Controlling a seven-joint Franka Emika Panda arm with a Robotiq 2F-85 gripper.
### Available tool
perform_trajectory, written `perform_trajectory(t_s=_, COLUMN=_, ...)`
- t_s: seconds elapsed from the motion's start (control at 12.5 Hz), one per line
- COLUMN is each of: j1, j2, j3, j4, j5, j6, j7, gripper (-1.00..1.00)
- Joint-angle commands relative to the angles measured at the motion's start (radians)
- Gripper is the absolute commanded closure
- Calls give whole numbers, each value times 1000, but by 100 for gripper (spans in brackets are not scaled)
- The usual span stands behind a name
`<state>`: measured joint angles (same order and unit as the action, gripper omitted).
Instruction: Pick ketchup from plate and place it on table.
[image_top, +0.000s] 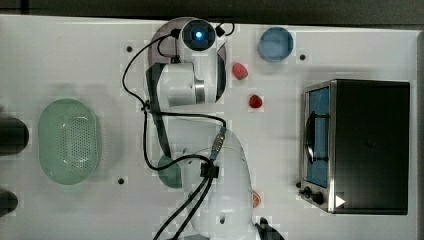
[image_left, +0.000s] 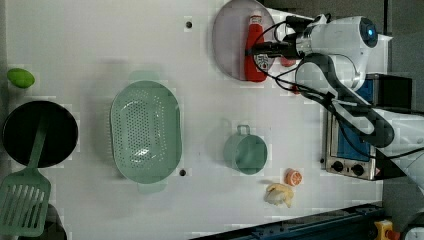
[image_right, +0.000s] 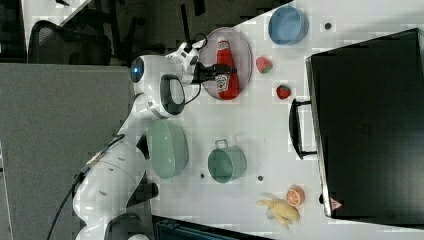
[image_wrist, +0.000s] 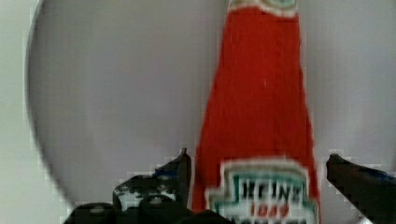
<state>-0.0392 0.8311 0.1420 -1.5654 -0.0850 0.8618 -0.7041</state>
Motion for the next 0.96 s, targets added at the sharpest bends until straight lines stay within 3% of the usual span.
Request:
perform_trajectory(t_s=0.08, j1=2, j2=36, j3=6, j4=31, j5=-2, j6=42, j7=-42, gripper=-100)
perform_trajectory(t_s=0.16, j1=2, j2=34, j3=5, j4=31, j5=-2, j6=43, j7=-42, gripper=-91)
perform_trajectory(t_s=0.4, j1=2, j2=31, j3=6, j4=29, j5=-2, j6=41, j7=-38, gripper=-19)
perform_trajectory(t_s=0.64, j1=2, j2=1, j3=7, j4=30, j5=0, j6=42, j7=-30, gripper=-18)
perform_trajectory(t_s=0.96, j1=-18, j2=-154, j3=7, j4=23, j5=2, j6=-51, j7=72, gripper=-18)
